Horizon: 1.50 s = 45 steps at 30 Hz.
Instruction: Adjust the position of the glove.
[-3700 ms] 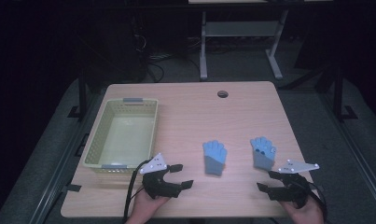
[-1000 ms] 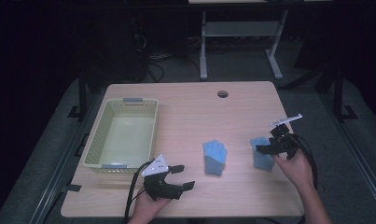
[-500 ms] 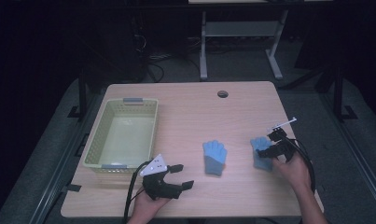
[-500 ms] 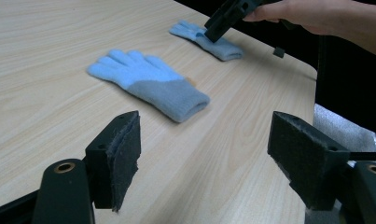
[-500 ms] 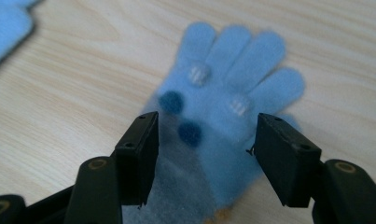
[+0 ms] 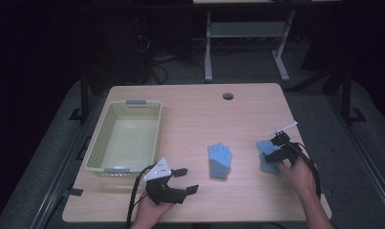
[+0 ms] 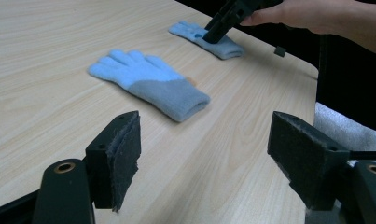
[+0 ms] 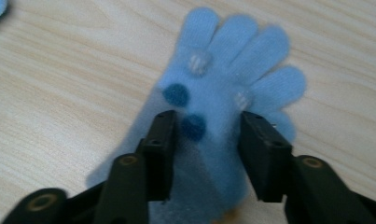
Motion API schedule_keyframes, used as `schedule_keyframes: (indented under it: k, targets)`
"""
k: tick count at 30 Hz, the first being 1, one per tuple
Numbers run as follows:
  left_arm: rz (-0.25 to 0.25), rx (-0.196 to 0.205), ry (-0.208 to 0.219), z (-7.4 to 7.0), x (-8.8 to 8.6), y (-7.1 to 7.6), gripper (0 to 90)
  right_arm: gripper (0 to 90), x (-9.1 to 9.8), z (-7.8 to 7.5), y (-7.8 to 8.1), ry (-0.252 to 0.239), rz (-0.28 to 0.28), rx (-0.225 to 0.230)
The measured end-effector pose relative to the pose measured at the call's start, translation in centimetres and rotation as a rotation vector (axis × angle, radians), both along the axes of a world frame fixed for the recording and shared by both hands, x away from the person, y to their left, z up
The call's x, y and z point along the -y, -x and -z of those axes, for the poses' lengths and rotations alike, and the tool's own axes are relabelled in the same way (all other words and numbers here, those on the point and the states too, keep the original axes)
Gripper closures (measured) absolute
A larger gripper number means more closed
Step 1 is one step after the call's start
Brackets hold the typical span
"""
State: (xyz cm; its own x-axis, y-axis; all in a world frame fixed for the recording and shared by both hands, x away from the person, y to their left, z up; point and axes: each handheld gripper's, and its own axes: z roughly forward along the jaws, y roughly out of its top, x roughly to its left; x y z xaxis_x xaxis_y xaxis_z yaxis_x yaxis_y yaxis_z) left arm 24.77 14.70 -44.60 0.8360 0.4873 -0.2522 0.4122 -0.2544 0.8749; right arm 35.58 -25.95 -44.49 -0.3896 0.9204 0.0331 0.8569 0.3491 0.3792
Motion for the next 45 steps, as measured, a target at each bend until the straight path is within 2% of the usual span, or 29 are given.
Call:
schedule_keyframes:
  k: [5, 9, 15, 19, 27, 31, 35, 45]
  targets:
    - [-0.002, -0.003, 0.000, 0.1, 0.0, 0.0, 25.3, 69.6, -0.1, -0.1, 0.0, 0.001, -0.008, 0.001]
    - [0.004, -0.002, -0.007, 0.1, 0.1, 0.0, 25.3, 75.2, -0.2, -0.1, 0.1, 0.000, -0.020, 0.007]
    - [-0.001, 0.000, -0.004, 0.1, 0.1, 0.1, 25.4, 78.2, 0.2, -0.4, 0.1, -0.032, -0.014, 0.006]
    - [-0.007, 0.000, 0.001, 0.0, 0.0, 0.0, 25.4, 78.3, 0.5, -0.9, 0.5, -0.084, -0.012, 0.019]
    - [-0.004, 0.005, -0.006, 0.0, 0.0, 0.1, 25.4, 78.3, 0.5, -3.1, 1.3, -0.112, -0.013, 0.059]
    - [-0.004, 0.008, -0.006, 0.0, 0.0, 0.1, 25.4, 78.3, -0.4, -4.6, 1.7, -0.122, -0.037, 0.089]
    - [-0.005, 0.008, -0.008, 0.0, 0.0, 0.1, 25.4, 78.2, -1.5, -5.7, 1.8, -0.111, -0.081, 0.115]
    - [-0.005, 0.013, -0.008, -0.1, -0.1, 0.1, 25.4, 77.7, -4.7, -7.0, 1.7, -0.147, -0.149, 0.128]
